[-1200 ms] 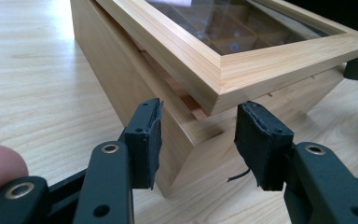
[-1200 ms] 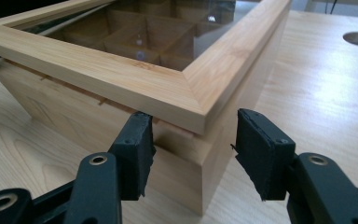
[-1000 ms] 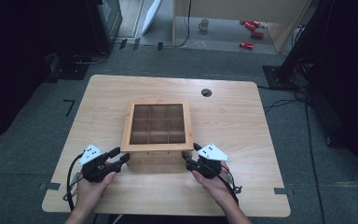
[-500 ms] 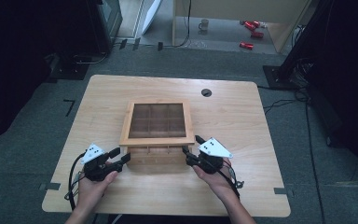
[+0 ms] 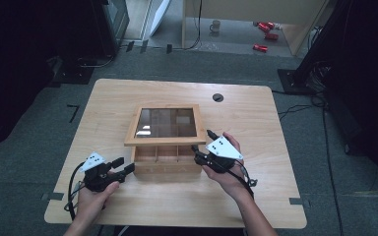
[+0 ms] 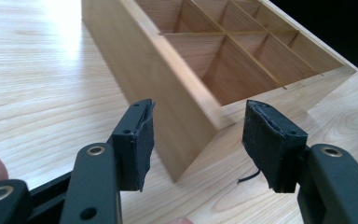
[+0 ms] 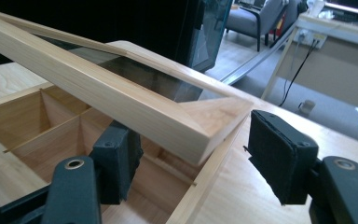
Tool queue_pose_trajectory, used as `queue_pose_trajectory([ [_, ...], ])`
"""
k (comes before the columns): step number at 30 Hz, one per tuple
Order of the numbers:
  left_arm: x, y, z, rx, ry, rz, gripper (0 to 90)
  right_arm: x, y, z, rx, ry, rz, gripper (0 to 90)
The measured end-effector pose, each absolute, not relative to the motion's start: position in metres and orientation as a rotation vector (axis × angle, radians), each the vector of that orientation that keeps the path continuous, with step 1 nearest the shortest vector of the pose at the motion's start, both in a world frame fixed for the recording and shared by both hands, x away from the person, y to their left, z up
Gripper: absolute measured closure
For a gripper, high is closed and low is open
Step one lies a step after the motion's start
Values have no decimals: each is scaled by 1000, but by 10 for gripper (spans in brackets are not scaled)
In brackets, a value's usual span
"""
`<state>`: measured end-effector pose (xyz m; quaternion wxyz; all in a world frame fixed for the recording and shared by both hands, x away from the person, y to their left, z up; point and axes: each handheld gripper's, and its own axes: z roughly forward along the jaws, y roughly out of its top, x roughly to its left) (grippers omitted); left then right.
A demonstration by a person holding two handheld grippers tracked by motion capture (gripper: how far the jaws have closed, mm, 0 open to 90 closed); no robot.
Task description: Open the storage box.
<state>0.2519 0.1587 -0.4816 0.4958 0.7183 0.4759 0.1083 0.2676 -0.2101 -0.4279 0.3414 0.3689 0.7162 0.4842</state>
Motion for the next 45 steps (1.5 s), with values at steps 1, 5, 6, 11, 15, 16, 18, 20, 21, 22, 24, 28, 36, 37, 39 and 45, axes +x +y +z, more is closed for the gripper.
queue_pose_trajectory([
  [1, 251, 163, -482, 1733, 1159, 267, 439, 269, -209, -427, 940, 1862, 1251, 356],
  [5, 252, 177, -485, 1700, 1196, 284, 426, 274, -206, -426, 860, 1863, 1206, 357],
  [6, 252, 180, -486, 1699, 1205, 291, 420, 275, -205, -426, 852, 1863, 1204, 357],
  [11, 254, 182, -491, 1728, 1223, 354, 364, 279, -204, -427, 807, 1859, 1214, 391],
  [15, 255, 181, -495, 1767, 1251, 391, 296, 282, -205, -427, 778, 1852, 1224, 405],
  [16, 256, 181, -496, 1772, 1262, 400, 288, 282, -205, -426, 774, 1851, 1228, 411],
  [18, 257, 182, -497, 1784, 1283, 420, 276, 283, -206, -425, 764, 1842, 1226, 437],
  [20, 258, 184, -498, 1794, 1320, 435, 274, 285, -207, -423, 748, 1839, 1228, 450],
  [21, 259, 185, -500, 1797, 1342, 440, 276, 286, -207, -422, 743, 1838, 1231, 454],
  [22, 260, 186, -501, 1798, 1360, 440, 276, 286, -208, -421, 741, 1838, 1234, 458],
  [24, 261, 189, -503, 1800, 1378, 428, 277, 289, -208, -419, 723, 1835, 1243, 478],
  [28, 263, 190, -505, 1817, 1390, 427, 277, 294, -211, -414, 712, 1824, 1264, 504],
  [36, 264, 187, -509, 1843, 1400, 429, 276, 303, -218, -410, 706, 1841, 1325, 511],
  [37, 264, 187, -510, 1850, 1399, 430, 276, 304, -218, -410, 709, 1844, 1329, 511],
  [39, 264, 186, -510, 1859, 1394, 443, 276, 306, -219, -408, 712, 1848, 1333, 515],
  [45, 265, 184, -514, 1886, 1404, 490, 258, 310, -220, -403, 717, 1834, 1343, 529],
])
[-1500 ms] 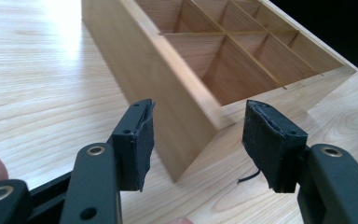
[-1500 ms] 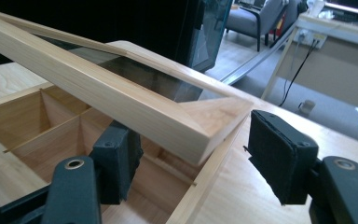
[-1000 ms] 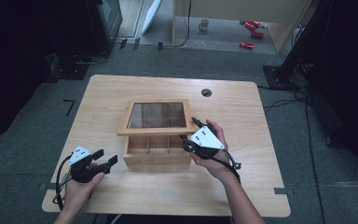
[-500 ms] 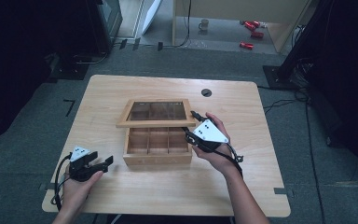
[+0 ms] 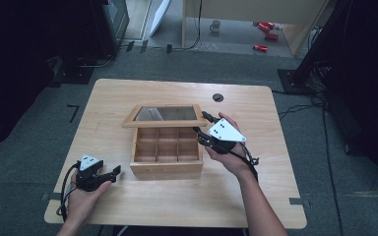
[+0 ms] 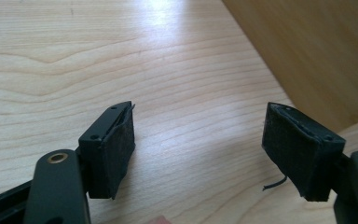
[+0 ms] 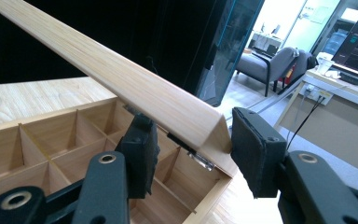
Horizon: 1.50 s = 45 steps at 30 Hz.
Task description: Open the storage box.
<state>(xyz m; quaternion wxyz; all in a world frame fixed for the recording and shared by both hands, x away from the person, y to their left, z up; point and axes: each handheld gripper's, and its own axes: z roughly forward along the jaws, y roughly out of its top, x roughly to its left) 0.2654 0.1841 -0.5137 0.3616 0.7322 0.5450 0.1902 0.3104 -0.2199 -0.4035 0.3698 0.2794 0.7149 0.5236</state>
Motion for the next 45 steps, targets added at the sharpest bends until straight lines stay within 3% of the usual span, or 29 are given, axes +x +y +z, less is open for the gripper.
queue_pose_trajectory([
  [5, 266, 182, -516, 1895, 1394, 490, 216, 314, -220, -400, 730, 1827, 1358, 529],
  [41, 267, 180, -516, 1916, 1366, 479, 209, 338, -227, -387, 824, 1824, 1477, 522],
  [45, 267, 180, -517, 1915, 1366, 479, 209, 344, -229, -390, 884, 1817, 1481, 566],
])
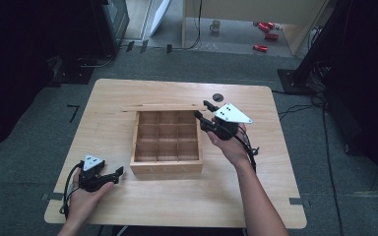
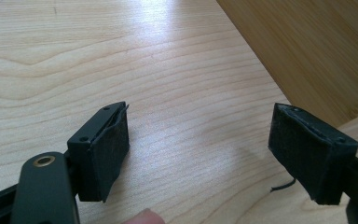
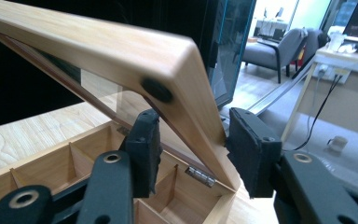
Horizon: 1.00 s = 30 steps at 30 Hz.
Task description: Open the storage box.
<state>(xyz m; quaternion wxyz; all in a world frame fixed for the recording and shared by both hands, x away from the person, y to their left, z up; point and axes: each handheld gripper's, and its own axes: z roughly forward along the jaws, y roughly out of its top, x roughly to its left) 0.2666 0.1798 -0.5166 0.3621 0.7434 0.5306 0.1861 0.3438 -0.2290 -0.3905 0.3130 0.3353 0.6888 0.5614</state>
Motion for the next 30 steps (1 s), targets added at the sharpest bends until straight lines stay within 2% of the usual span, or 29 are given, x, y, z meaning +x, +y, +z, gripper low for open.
queue_pose_trajectory([
  [23, 266, 179, -517, 1926, 1360, 478, 203, 363, -220, -379, 968, 1719, 1434, 641],
  [30, 264, 179, -517, 1962, 1367, 530, 182, 375, -217, -370, 1003, 1708, 1410, 652],
])
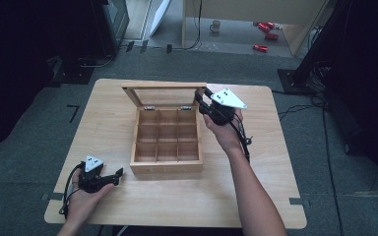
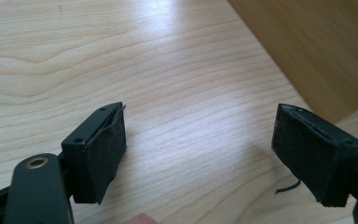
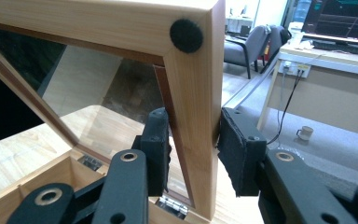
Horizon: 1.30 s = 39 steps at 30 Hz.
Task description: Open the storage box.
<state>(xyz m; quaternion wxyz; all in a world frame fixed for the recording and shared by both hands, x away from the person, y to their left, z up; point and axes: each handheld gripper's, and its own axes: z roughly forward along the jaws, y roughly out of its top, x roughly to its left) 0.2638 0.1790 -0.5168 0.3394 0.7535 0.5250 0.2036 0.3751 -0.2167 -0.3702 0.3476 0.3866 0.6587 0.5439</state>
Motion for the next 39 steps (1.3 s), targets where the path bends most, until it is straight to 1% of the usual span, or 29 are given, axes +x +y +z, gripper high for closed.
queue_pose_trajectory([
  [17, 264, 179, -517, 1973, 1382, 562, 178, 406, -213, -357, 1045, 1703, 1383, 666],
  [39, 263, 178, -517, 1985, 1379, 572, 174, 467, -216, -344, 1195, 1763, 1405, 668],
])
